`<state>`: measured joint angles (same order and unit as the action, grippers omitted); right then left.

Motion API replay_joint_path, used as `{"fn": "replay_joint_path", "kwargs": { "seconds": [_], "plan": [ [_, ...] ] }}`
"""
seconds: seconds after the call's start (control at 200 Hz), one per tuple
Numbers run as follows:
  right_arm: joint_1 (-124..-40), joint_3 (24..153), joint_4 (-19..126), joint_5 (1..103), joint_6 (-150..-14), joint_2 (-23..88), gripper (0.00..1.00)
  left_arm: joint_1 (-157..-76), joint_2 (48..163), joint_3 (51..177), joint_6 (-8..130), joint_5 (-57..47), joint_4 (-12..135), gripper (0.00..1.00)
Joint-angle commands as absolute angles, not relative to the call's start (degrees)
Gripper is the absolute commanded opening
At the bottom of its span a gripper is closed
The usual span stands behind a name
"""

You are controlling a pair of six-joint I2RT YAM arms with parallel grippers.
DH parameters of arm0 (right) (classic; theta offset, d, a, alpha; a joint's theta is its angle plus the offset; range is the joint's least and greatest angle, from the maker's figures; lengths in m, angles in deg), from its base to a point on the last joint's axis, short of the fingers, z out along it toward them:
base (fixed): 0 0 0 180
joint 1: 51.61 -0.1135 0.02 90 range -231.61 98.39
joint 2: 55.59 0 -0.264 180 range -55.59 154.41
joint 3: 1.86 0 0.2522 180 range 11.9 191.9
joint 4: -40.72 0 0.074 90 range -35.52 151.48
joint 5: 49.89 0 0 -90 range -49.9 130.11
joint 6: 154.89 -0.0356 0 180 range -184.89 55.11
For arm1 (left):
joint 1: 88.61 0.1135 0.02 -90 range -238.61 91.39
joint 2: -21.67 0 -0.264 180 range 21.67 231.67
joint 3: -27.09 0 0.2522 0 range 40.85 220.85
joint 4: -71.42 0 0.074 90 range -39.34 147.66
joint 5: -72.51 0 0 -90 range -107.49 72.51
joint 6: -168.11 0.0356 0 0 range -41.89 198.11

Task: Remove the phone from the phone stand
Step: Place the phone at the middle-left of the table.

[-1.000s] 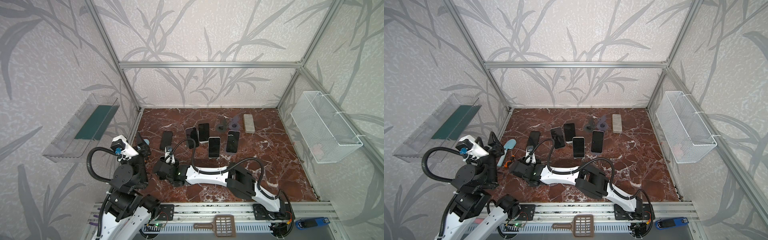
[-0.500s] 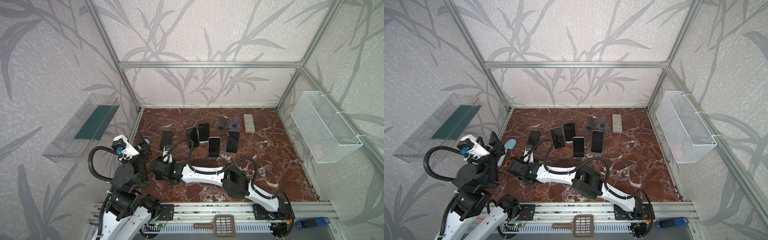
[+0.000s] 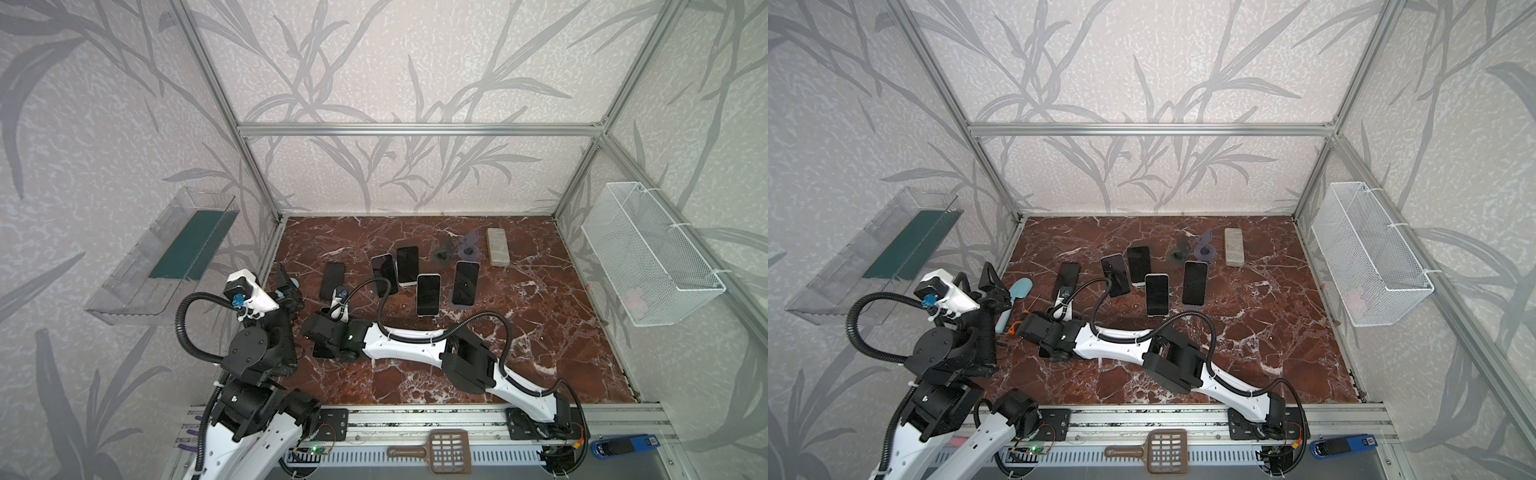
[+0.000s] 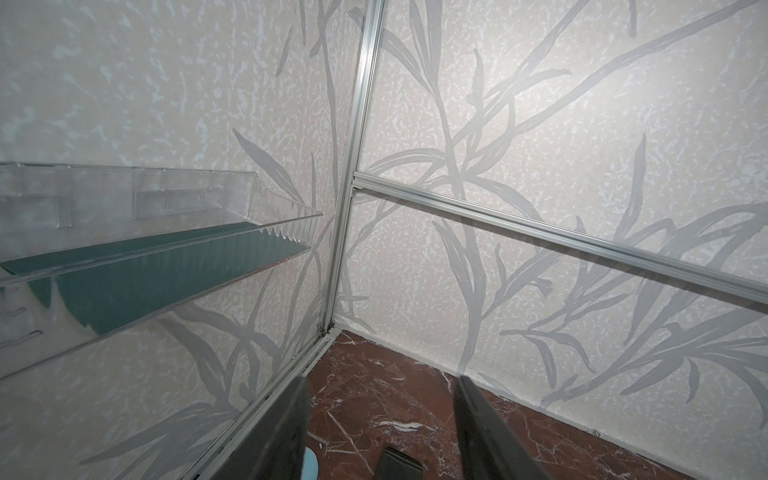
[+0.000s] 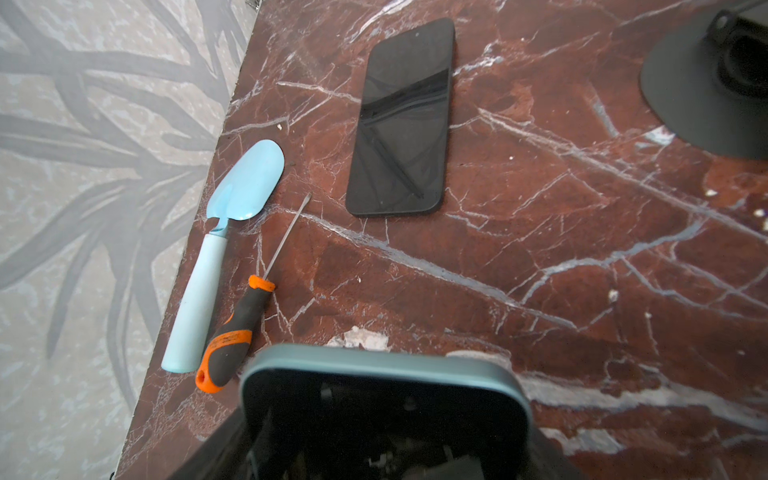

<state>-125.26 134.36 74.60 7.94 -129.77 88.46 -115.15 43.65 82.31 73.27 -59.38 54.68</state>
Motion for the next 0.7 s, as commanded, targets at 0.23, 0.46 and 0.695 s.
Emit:
{"fn": "replay_joint_path", "kwargs": {
  "seconds": [0.23,0.46,0.695],
  "plan": [
    [-123.9,122.4,72.8,10.9,-126.3,83.6,0.69,-115.0,42.6,82.2,71.7,-58.1,53.9,0.56],
    [-123.7,126.1,73.5,9.6,-126.4,86.3,0.68,-115.0,43.0,82.2,71.4,-57.7,53.8,0.56],
    [-124.1,139.7,78.9,7.8,-128.3,94.5,0.69,-114.9,43.2,82.1,71.4,-57.6,53.8,0.56]
  ]
}}
